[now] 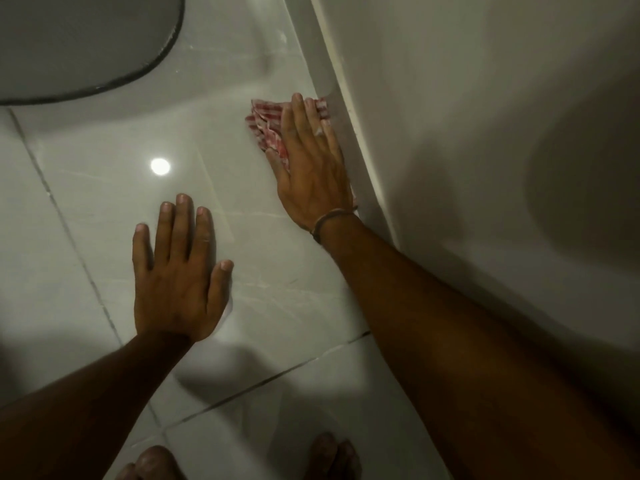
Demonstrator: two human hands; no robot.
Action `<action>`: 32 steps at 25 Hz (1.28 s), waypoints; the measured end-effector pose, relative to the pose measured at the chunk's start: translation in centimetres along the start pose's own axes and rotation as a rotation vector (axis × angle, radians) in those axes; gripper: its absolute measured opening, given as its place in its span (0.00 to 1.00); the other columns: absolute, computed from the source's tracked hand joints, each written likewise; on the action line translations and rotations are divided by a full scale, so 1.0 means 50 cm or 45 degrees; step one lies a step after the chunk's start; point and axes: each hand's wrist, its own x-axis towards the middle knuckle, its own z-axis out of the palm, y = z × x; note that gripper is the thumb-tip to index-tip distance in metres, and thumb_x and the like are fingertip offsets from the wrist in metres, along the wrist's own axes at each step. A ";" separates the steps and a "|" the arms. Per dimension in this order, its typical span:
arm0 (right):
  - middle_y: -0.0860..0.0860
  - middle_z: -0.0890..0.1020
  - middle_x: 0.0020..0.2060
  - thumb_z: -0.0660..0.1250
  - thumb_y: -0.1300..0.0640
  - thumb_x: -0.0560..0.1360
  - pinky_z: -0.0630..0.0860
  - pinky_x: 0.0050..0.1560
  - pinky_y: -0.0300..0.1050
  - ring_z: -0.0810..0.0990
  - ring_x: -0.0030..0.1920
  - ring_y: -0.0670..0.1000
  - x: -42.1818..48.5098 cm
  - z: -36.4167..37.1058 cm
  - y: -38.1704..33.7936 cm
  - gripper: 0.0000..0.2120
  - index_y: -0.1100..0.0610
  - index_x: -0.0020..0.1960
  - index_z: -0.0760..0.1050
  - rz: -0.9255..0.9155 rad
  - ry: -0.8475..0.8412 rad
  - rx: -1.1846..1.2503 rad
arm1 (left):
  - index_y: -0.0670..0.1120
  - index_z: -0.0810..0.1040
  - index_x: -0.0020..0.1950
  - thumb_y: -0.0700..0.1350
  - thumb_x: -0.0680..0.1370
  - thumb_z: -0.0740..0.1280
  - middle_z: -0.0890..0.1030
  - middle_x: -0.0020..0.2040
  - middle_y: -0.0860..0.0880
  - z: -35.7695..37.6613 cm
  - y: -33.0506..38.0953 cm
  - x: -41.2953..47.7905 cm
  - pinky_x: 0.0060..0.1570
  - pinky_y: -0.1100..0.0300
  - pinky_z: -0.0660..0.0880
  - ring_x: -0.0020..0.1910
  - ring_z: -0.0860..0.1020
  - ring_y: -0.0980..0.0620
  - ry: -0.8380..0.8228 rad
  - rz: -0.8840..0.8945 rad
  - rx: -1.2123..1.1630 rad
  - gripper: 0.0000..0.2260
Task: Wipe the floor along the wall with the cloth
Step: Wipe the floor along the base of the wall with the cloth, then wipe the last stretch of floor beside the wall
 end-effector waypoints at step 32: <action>0.51 0.66 0.82 0.61 0.56 0.87 0.61 0.83 0.46 0.60 0.84 0.52 -0.126 -0.706 -0.396 0.26 0.53 0.83 0.60 0.226 -0.226 0.841 | 0.45 0.47 0.90 0.61 0.87 0.43 0.45 0.91 0.45 -0.876 0.034 0.159 0.88 0.46 0.40 0.90 0.41 0.46 -0.158 -0.336 -0.187 0.35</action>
